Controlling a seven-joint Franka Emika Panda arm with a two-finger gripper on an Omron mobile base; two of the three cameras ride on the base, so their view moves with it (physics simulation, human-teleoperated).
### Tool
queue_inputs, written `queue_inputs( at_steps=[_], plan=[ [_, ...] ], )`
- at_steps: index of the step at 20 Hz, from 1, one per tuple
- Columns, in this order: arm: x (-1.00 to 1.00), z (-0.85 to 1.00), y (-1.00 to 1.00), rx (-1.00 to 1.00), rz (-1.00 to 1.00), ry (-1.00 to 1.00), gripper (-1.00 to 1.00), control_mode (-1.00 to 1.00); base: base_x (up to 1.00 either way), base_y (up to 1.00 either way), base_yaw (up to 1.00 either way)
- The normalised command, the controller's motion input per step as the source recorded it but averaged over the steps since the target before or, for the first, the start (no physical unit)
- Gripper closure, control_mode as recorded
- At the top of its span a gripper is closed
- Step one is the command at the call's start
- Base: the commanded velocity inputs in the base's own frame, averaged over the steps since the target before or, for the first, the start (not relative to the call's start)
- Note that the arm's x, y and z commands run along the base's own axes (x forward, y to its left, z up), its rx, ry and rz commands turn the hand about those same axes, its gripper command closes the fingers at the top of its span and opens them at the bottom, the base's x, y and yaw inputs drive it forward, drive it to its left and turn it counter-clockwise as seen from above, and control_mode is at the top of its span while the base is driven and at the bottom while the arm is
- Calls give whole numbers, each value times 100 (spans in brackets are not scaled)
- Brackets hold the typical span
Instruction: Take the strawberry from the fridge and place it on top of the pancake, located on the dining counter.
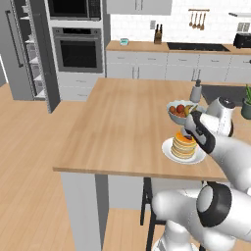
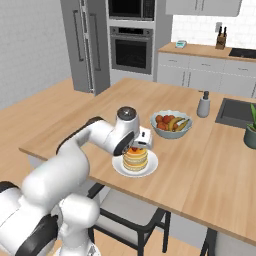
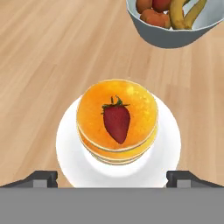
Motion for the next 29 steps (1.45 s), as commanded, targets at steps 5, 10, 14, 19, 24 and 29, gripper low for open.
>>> queue_inputs(
  at_steps=[5,10,14,19,24,29],
  plan=[
    [-56,60,32,0,0,-11,-100,-100,0,0,0],
    [-66,64,35,0,0,-7,-100,-100,0,0,0],
    [-67,72,37,0,0,-1,-100,-100,0,0,0],
    [-69,74,43,2,0,0,-100,-100,0,0,0],
    [-76,79,12,0,0,-1,-100,-100,0,0,0],
    [-81,79,0,0,0,-1,-100,-100,0,0,0]
  ],
)
